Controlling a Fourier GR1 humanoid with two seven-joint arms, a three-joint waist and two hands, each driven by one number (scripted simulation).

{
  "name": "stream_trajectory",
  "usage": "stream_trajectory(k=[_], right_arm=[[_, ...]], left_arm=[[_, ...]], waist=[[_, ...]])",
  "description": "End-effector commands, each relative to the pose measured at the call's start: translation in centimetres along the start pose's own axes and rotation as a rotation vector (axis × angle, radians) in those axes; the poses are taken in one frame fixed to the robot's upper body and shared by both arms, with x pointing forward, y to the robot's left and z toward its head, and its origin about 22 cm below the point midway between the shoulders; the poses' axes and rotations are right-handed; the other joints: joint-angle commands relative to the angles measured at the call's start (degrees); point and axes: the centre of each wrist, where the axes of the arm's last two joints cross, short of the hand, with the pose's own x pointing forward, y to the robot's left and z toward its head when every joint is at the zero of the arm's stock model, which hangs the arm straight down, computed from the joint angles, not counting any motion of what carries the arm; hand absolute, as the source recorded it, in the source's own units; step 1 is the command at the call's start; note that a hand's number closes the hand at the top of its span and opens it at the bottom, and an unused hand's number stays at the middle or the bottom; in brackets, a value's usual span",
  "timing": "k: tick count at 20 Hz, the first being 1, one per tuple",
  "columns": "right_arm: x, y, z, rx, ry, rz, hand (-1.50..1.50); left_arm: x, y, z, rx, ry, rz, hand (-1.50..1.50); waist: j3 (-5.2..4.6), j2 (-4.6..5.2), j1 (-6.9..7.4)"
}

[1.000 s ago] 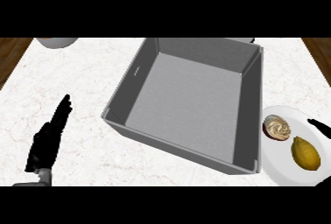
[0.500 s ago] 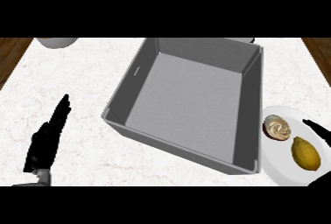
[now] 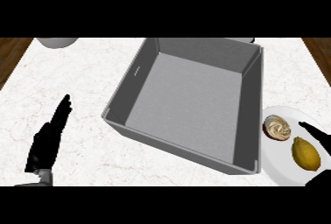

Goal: Pick the lemon from the plate and place it in the cardboard box

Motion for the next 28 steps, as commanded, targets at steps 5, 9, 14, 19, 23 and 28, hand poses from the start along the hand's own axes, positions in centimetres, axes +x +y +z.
stream_trajectory(k=[5,9,14,19,23,28], right_arm=[[-0.5,2.2,-2.1,0.057,-0.011,-0.046,1.5],[0.5,0.0,-0.9,-0.138,-0.02,0.046,1.5],[-1.3,-1.2,-0.9,-0.243,-0.044,0.111,1.5],[5.0,-4.0,-4.9,-0.239,-0.28,0.265,1.5],[7.5,-7.5,-6.0,-0.227,-0.515,0.411,1.5],[6.9,-11.0,-8.6,-0.321,-0.613,0.436,1.5]], left_arm=[[0.9,1.6,-2.0,-0.002,-0.006,0.016,0.0],[0.3,0.3,0.3,0.0,0.001,-0.004,0.0],[0.9,1.5,-0.6,0.01,-0.002,-0.006,0.0],[0.2,-1.0,-0.2,-0.056,-0.034,0.003,0.0],[1.8,-1.2,-1.7,-0.076,-0.065,-0.008,0.0],[2.9,-2.2,-1.9,-0.062,-0.036,0.014,0.0]], waist=[[0.01,0.06,0.01],[0.0,-0.06,-0.04],[0.01,-0.01,0.0],[0.1,0.74,3.21],[0.28,1.85,5.98],[0.27,1.23,3.8]])
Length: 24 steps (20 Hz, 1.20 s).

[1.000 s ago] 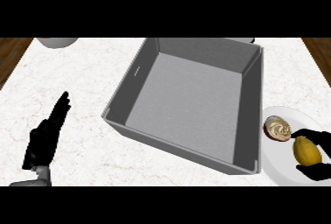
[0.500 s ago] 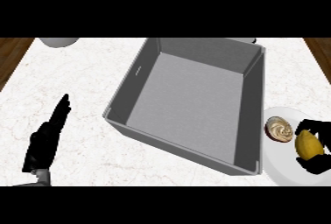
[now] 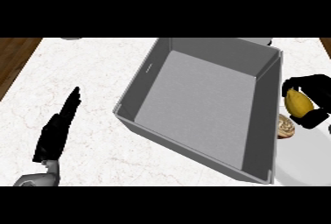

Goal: Pick the lemon from the plate and place it in the cardboard box

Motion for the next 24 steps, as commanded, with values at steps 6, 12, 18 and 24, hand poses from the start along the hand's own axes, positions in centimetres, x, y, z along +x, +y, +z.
stream_trajectory(k=[6,12,18,24], right_arm=[[-0.8,-7.2,-5.1,-0.139,-0.266,-0.123,1.5],[0.4,-8.8,-6.5,-0.226,-0.527,-0.444,1.5],[3.5,-12.2,-8.3,-0.22,-0.651,-0.518,1.5],[11.2,-12.9,-11.6,-0.189,-0.632,-0.531,1.5]], left_arm=[[-1.2,0.7,0.5,0.031,0.028,0.003,0.0],[-1.3,0.7,0.4,0.047,0.026,-0.007,0.0],[-1.9,2.0,1.3,0.05,0.043,0.003,0.0],[-1.5,1.2,1.9,0.044,0.048,0.018,0.0]], waist=[[-0.12,-0.7,-2.22],[-0.16,-0.95,-3.13],[-0.2,-1.18,-3.59],[-0.21,-1.25,-3.68]])
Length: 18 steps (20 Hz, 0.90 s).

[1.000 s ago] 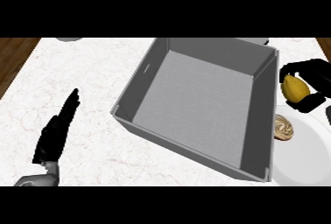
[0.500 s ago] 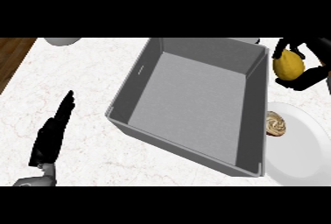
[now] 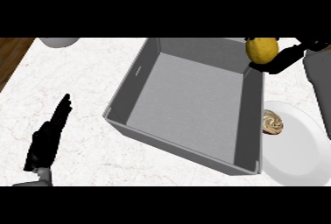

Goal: Pick the lemon from the plate and place it in the cardboard box

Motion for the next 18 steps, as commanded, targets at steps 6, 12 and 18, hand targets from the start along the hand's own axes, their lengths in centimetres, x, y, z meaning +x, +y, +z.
stream_trajectory(k=[6,12,18], right_arm=[[6.1,4.1,-7.9,0.086,0.008,0.003,1.5],[7.2,8.6,-10.9,0.196,0.059,0.018,1.5],[6.3,12.6,-12.3,0.251,0.104,0.055,1.5]], left_arm=[[0.5,0.0,-0.6,-0.006,-0.004,0.0,0.0],[0.5,-0.1,1.2,-0.011,-0.021,-0.004,0.0],[1.5,0.3,-1.3,0.0,-0.023,0.001,0.0]], waist=[[-0.01,0.12,0.1],[0.01,0.17,0.75],[0.01,0.5,0.8]])
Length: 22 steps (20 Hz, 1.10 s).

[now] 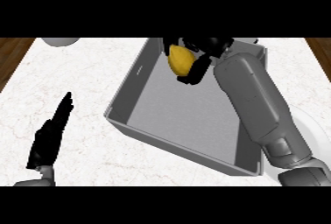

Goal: Pick the lemon from the plate and place it in the cardboard box

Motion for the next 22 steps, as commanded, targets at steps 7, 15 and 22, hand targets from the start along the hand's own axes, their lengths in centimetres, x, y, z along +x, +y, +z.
stream_trajectory(k=[7,15,22], right_arm=[[-1.5,6.5,-2.7,0.039,0.155,-0.043,-1.5],[-2.7,6.4,-2.0,-0.153,0.095,-0.316,-1.5],[-3.2,2.8,-2.1,-0.369,0.09,-0.607,-1.5]], left_arm=[[1.3,-1.0,-1.3,-0.015,-0.005,0.005,0.0],[-0.6,-0.3,0.9,-0.037,-0.007,0.011,0.0],[-0.3,-1.0,-0.4,-0.008,-0.022,-0.002,0.0]], waist=[[0.02,0.38,0.76],[0.04,0.3,1.05],[0.03,0.73,1.21]])
